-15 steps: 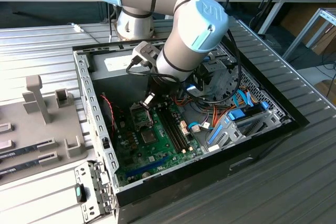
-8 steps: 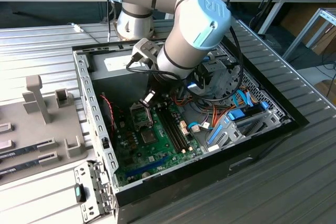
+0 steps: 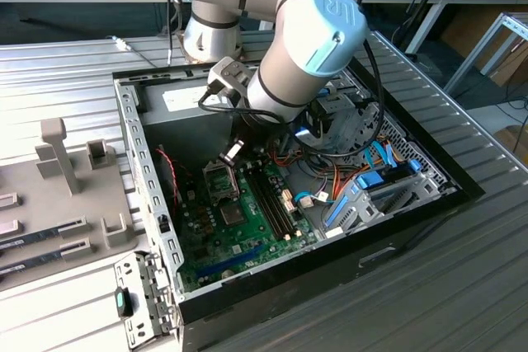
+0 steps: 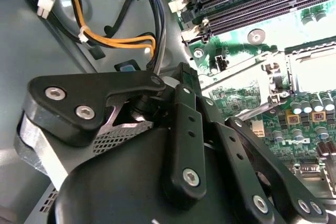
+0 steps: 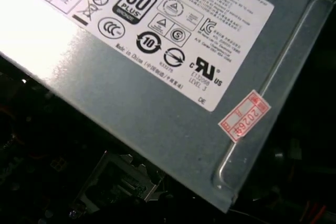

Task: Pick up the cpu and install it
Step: 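Close the cpu cover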

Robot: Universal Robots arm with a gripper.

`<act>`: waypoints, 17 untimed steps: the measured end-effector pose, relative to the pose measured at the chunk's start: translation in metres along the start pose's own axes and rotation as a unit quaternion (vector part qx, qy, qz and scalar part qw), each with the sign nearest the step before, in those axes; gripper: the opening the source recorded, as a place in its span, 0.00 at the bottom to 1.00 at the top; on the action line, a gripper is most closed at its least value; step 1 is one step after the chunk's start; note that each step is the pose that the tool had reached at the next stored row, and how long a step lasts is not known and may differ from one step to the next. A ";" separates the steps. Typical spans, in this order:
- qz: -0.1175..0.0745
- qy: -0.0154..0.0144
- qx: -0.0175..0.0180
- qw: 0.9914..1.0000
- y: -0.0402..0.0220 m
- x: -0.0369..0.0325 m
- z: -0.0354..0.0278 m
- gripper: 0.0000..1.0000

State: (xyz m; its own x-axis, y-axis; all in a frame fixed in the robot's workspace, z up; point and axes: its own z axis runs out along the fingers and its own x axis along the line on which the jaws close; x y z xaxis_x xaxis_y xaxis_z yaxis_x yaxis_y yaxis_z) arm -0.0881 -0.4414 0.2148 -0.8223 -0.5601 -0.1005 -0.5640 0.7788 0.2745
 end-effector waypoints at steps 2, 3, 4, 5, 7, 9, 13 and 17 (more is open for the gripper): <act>0.000 0.000 -0.002 1.000 -0.0012 -0.0006 0.0020 0.11; 0.000 -0.001 -0.004 1.000 -0.0017 -0.0007 0.0025 0.11; 0.000 -0.006 -0.012 1.000 -0.0039 0.0001 0.0029 0.11; -0.001 -0.009 -0.016 1.000 -0.0054 0.0011 0.0027 0.11; -0.001 -0.013 -0.022 1.000 -0.0093 0.0037 0.0020 0.11; -0.002 -0.017 -0.028 0.999 -0.0152 0.0075 0.0012 0.11; -0.002 -0.019 -0.034 0.999 -0.0198 0.0055 0.0025 0.11; -0.002 -0.022 -0.038 0.999 -0.0208 0.0053 0.0048 0.11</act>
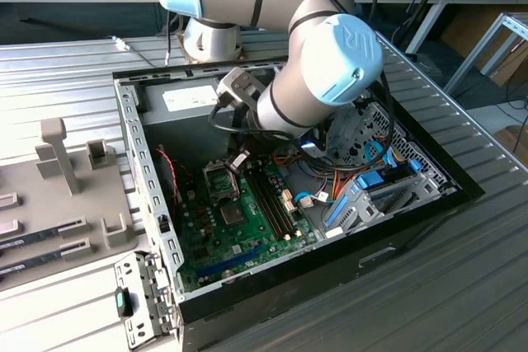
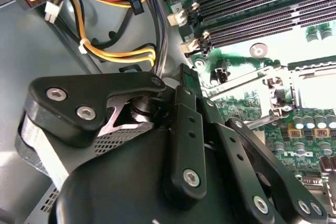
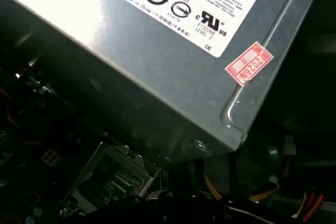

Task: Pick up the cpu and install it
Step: 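Close the cpu cover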

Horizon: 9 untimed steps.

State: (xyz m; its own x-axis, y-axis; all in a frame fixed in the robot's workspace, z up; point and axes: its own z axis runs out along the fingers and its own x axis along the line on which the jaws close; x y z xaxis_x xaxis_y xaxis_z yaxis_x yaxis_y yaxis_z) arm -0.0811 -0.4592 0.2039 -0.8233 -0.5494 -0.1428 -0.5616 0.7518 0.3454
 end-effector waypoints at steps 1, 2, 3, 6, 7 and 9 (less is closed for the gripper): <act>0.000 -0.001 -0.001 1.000 -0.0004 0.0001 0.0010 0.11; 0.000 -0.001 -0.001 1.000 -0.0006 0.0003 0.0016 0.11; 0.000 -0.001 -0.002 1.000 -0.0008 0.0006 0.0025 0.11; 0.000 -0.001 -0.002 1.000 0.0000 0.0024 0.0036 0.11; 0.000 -0.002 -0.002 1.000 0.0009 0.0038 0.0039 0.11; 0.000 -0.002 -0.002 1.000 0.0014 0.0046 0.0039 0.11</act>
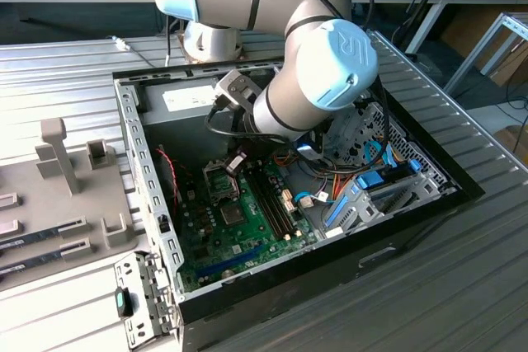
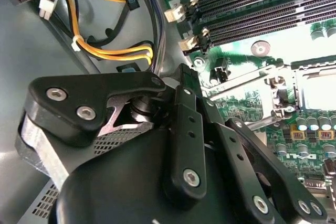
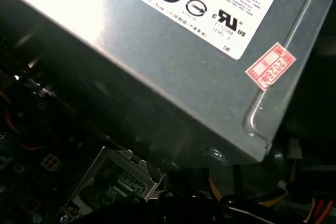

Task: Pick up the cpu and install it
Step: 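Close the cpu cover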

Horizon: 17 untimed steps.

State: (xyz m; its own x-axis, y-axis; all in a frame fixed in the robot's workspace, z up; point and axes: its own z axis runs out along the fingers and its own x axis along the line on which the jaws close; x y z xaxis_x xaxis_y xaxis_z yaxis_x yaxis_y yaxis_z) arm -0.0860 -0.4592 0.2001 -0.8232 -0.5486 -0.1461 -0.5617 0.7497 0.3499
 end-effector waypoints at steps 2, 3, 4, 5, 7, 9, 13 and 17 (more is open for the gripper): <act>0.000 0.000 0.000 1.000 0.0007 0.0013 0.0001 0.11; 0.000 0.000 0.000 1.000 0.0011 0.0019 0.0001 0.11; 0.000 0.000 0.000 1.000 0.0014 0.0024 0.0002 0.11; 0.000 0.000 0.000 1.000 0.0020 0.0033 0.0002 0.11; 0.000 0.000 0.000 1.000 0.0023 0.0041 0.0002 0.11; 0.000 0.000 0.000 1.000 0.0020 0.0049 -0.0001 0.11; 0.000 0.000 0.000 1.000 0.0004 0.0064 -0.0017 0.11; 0.000 0.000 0.000 1.000 -0.0011 0.0075 -0.0031 0.11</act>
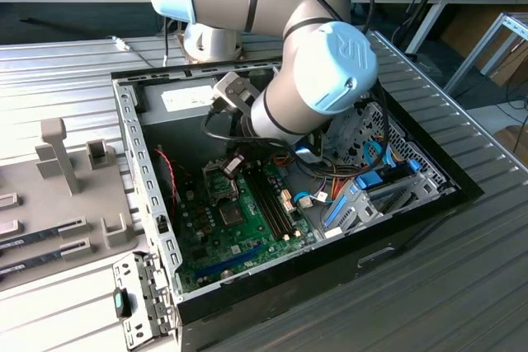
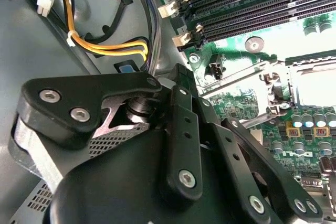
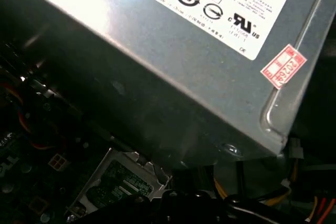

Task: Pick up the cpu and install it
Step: 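Close the cpu cover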

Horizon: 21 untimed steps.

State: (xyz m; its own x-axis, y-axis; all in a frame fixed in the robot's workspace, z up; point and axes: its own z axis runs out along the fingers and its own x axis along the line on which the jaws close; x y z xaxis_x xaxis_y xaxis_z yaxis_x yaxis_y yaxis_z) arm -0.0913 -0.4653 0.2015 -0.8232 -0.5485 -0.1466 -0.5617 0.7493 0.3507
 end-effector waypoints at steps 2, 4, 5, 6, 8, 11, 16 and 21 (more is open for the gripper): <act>0.000 0.000 0.000 1.000 -0.0008 0.0006 -0.0008 0.11; 0.000 0.000 -0.001 1.000 -0.0016 0.0013 -0.0017 0.11; 0.000 0.000 -0.001 1.000 -0.0021 0.0017 -0.0022 0.11; 0.000 -0.001 -0.001 1.000 -0.0027 0.0022 -0.0028 0.11; 0.000 -0.001 -0.001 1.000 -0.0034 0.0027 -0.0036 0.11; 0.000 -0.001 -0.002 1.000 -0.0041 0.0034 -0.0062 0.11; 0.000 -0.003 -0.004 1.000 -0.0041 0.0039 -0.0103 0.11; -0.001 -0.004 -0.006 1.000 -0.0042 0.0043 -0.0139 0.11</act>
State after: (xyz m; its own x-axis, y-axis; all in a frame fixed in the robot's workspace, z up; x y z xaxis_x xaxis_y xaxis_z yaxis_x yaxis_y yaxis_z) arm -0.0913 -0.4760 0.2123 -0.8232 -0.5462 -0.1548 -0.5617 0.7440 0.3618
